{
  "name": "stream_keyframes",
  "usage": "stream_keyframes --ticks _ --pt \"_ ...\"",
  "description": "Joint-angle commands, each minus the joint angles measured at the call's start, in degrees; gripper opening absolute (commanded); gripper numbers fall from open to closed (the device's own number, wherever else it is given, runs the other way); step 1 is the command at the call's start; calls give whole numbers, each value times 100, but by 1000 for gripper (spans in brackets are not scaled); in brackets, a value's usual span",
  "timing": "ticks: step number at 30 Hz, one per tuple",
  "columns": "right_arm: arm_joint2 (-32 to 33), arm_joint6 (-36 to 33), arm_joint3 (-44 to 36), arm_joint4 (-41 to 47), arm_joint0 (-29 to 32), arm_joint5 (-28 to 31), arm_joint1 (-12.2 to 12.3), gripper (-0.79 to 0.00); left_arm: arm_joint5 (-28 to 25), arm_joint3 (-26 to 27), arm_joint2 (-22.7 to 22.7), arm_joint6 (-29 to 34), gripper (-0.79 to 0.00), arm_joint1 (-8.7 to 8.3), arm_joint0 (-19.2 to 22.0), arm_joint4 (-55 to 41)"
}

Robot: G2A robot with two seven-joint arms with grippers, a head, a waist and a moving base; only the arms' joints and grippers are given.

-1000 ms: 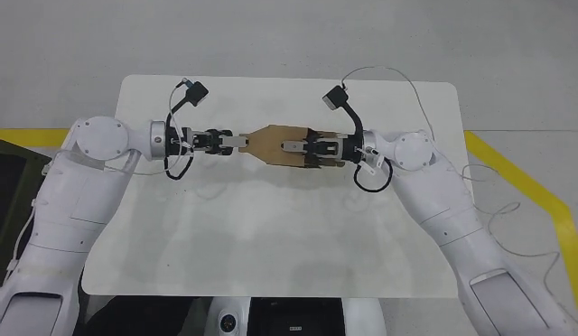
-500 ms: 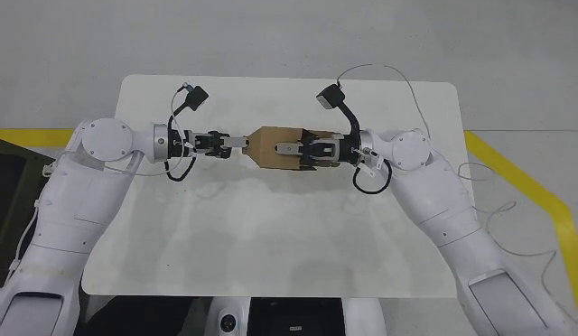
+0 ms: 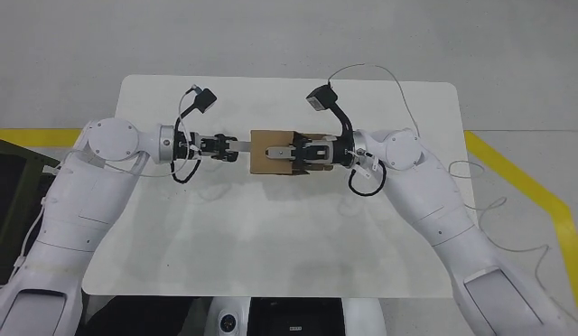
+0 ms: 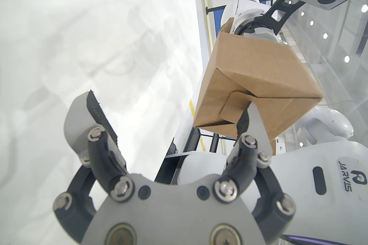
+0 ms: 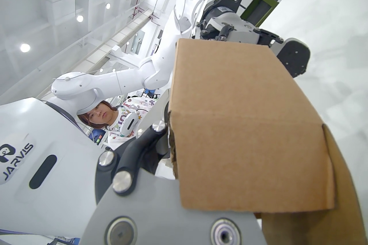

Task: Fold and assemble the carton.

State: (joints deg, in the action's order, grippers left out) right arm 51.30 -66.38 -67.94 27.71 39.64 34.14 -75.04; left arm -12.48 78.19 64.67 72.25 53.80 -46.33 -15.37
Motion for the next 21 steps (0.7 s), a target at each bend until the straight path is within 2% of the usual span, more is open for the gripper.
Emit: stream_keyframes --ticks 1,16,21 --pt "-12 -2 13 14 -8 10 -9 -785 -31 11 -22 10 0 8 3 -58" --pt "-45 -83 68 101 -26 58 -52 -785 -148 -51 -189 44 0 66 40 -319" --pt "-47 -120 97 298 1 103 -74 -785 -351 -173 -206 -15 0 86 43 -414"
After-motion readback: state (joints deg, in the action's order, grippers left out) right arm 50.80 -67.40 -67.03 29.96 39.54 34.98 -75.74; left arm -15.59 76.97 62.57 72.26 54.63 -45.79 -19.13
